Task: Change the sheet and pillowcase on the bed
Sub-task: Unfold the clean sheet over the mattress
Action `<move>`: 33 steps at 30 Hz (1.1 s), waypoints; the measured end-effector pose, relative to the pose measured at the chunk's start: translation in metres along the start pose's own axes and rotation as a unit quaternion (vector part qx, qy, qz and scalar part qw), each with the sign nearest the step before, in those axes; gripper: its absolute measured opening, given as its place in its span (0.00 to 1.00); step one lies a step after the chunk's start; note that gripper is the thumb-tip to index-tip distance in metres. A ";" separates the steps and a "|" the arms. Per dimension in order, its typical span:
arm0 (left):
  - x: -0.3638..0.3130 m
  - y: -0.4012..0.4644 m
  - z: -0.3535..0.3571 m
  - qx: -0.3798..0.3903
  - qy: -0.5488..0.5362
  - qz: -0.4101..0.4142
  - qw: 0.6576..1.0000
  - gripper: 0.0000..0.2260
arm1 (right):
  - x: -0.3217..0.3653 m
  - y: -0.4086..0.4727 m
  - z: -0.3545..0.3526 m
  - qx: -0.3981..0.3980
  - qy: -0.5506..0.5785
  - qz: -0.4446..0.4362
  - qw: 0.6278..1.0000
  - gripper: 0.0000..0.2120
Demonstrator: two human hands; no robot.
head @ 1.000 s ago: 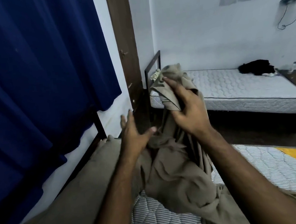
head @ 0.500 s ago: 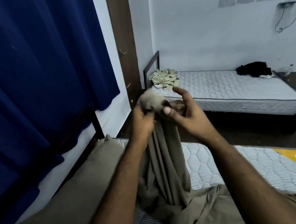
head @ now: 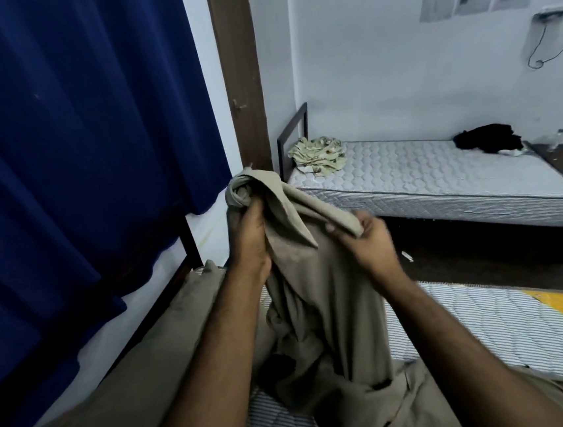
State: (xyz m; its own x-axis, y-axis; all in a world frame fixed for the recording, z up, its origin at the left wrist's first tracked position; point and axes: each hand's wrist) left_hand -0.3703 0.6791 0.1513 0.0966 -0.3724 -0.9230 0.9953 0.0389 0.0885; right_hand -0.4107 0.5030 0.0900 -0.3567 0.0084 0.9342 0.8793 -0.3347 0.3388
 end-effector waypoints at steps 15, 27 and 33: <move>0.017 -0.030 -0.003 0.218 0.425 0.179 0.860 0.45 | 0.045 -0.006 0.025 0.247 0.140 0.056 0.957 0.10; 0.001 -0.026 -0.004 -0.123 0.431 0.279 0.849 0.05 | -0.090 -0.026 -0.037 0.150 -0.216 0.154 0.953 0.17; 0.031 -0.031 -0.013 0.015 0.432 0.163 0.887 0.16 | -0.044 -0.013 -0.042 -0.087 -0.235 0.022 0.968 0.16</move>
State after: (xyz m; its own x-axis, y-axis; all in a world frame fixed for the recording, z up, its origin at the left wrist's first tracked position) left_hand -0.3984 0.6780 0.1151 0.3543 0.5041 -0.7876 0.9155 -0.0152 0.4021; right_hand -0.4195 0.4674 0.0395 -0.1013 0.4051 0.9086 0.8095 -0.4973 0.3120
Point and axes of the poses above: each hand's wrist, its own y-axis towards the middle knuckle, its own z-axis out of the palm, x = y × z, and after that the axes turned 11 degrees about y, right-handed
